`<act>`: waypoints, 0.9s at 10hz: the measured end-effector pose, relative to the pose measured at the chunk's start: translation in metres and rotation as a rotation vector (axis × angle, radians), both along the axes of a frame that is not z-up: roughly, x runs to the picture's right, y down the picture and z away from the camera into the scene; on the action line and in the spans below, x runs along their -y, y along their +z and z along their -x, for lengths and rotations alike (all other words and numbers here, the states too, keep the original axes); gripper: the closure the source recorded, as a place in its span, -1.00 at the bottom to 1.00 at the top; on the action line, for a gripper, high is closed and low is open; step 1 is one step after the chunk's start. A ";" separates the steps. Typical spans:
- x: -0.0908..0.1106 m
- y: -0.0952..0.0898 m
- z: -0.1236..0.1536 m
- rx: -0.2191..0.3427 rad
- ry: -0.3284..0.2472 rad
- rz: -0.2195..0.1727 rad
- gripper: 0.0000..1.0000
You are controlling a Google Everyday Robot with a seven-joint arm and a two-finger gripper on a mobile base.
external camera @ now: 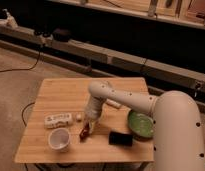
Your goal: Drag the pepper across the table
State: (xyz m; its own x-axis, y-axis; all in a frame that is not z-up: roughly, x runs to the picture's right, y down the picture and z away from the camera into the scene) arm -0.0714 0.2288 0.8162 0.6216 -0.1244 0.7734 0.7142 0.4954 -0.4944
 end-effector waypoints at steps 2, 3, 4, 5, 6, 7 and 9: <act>-0.007 -0.012 0.003 -0.023 0.008 0.009 0.73; -0.012 -0.017 0.005 -0.037 0.011 0.016 0.73; -0.019 -0.026 0.009 -0.051 0.011 0.026 0.73; -0.024 -0.033 0.012 -0.061 0.009 0.033 0.73; -0.031 -0.041 0.014 -0.078 0.007 0.045 0.73; -0.037 -0.050 0.015 -0.099 0.009 0.059 0.73; -0.046 -0.061 0.014 -0.133 0.017 0.084 0.71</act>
State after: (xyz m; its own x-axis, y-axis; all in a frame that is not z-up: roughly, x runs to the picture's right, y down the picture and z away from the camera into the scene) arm -0.0852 0.2747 0.7549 0.7204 -0.0514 0.6916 0.6320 0.4594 -0.6241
